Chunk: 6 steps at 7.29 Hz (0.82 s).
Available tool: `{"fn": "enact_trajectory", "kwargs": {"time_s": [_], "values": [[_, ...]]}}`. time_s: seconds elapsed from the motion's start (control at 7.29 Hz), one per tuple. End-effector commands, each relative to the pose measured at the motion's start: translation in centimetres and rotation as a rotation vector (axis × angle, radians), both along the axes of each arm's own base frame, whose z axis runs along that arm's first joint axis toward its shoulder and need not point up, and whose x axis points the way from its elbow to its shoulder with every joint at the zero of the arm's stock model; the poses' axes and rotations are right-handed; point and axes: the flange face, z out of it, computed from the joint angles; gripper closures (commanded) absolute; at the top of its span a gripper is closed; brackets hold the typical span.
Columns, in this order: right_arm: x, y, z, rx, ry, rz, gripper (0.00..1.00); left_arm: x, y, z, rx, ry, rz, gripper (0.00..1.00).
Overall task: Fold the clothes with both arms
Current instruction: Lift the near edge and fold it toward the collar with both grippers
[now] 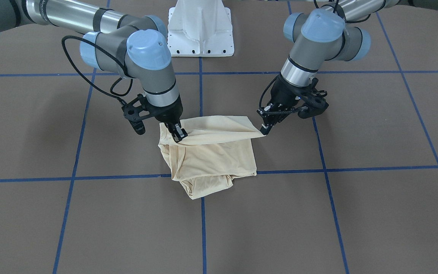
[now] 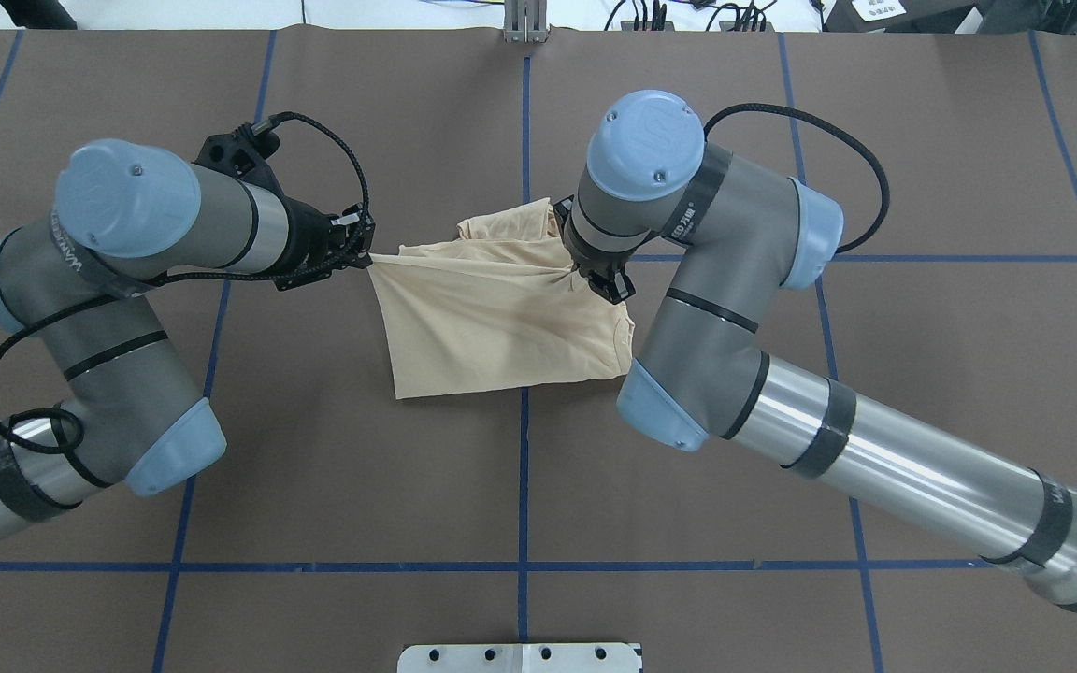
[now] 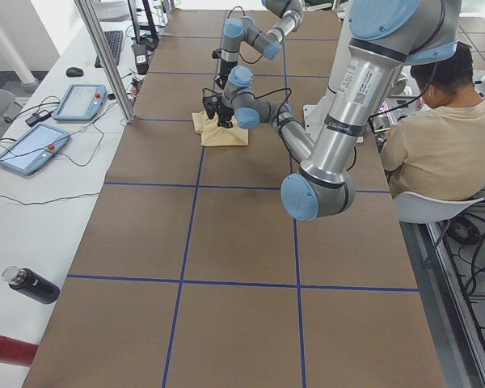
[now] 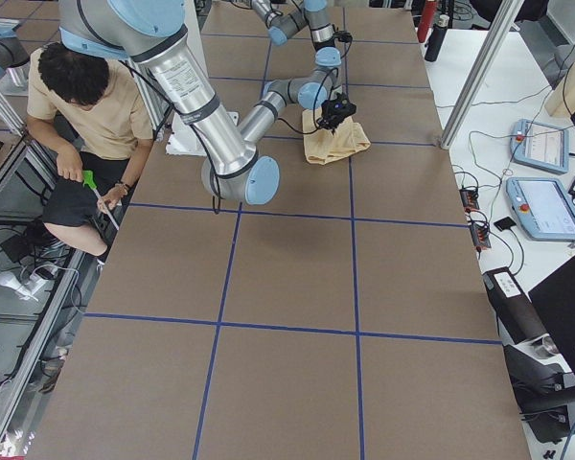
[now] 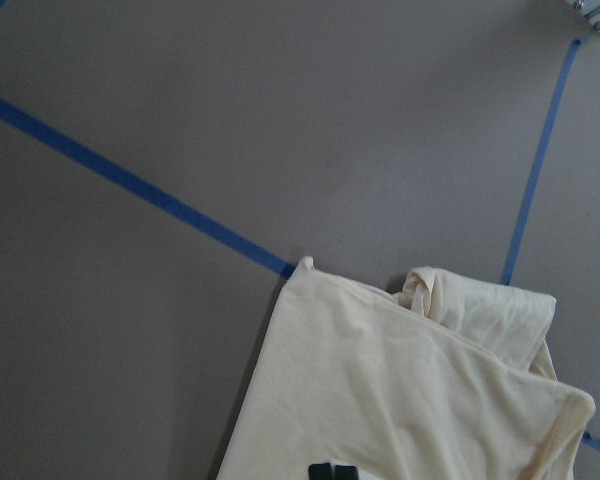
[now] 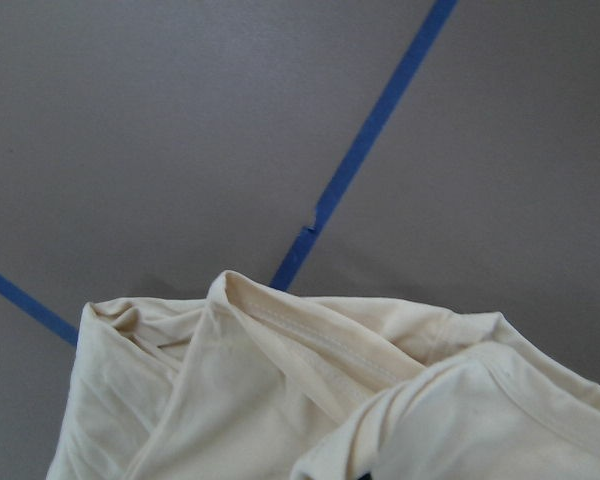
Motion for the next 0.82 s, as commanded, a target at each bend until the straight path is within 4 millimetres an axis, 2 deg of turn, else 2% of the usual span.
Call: {"fn": "enact_trajectory", "kwargs": {"time_s": [0.0,0.14,0.27,0.41,0.55,0.69], "values": [[-0.7,-4.1,2.8,0.056,0.041,-0.052,1.00,1.8,-3.9,1.6,-0.011,-0.018,-0.028,1.00],[-2.0,-6.3,3.0,0.066,0.047,-0.052,1.00,3.3,-6.5,2.7,-0.018,-0.031,-0.044,0.82],[-4.0,-8.6,4.0,0.101,0.039,-0.059,0.47,3.7,-8.5,5.2,0.007,-0.026,-0.067,0.56],[-3.8,-11.5,1.4,0.179,0.029,-0.077,0.00,2.8,-10.5,6.4,0.059,-0.056,-0.086,0.51],[-1.8,-14.8,-0.5,0.211,0.040,-0.067,0.00,1.8,-11.3,6.4,0.064,-0.057,-0.101,0.51],[1.5,-17.4,-0.3,0.228,0.046,-0.076,0.00,1.8,-11.2,6.3,0.066,-0.055,-0.101,0.51]]}}
